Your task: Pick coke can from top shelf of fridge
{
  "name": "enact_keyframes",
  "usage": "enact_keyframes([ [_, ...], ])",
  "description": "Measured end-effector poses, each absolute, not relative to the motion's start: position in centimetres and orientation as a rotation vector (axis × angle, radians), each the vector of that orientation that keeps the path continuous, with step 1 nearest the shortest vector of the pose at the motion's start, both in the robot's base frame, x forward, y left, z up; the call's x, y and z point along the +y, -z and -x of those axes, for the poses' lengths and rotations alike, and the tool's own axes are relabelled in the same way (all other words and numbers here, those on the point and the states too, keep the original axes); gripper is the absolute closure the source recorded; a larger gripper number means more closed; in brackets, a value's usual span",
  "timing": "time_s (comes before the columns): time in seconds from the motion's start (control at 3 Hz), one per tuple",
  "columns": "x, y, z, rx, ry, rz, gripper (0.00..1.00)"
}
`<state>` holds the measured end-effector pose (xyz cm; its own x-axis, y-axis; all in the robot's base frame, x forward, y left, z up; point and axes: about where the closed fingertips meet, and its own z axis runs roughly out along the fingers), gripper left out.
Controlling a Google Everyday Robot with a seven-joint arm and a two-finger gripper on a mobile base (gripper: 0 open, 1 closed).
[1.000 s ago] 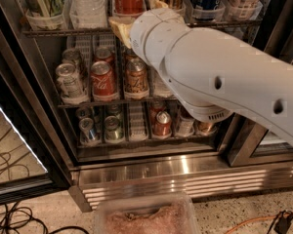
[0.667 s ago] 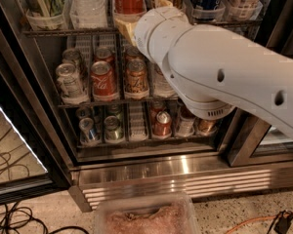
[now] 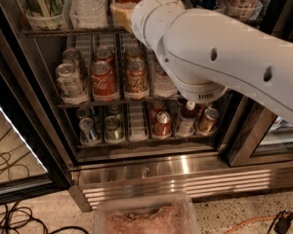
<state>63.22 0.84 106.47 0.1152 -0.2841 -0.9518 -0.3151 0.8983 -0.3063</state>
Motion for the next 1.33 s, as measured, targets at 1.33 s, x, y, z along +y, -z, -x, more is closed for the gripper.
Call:
enact_keyframes([
  [1.33, 3.2, -106.1, -64.2, 1.478, -0.152, 0.507, 0.35],
])
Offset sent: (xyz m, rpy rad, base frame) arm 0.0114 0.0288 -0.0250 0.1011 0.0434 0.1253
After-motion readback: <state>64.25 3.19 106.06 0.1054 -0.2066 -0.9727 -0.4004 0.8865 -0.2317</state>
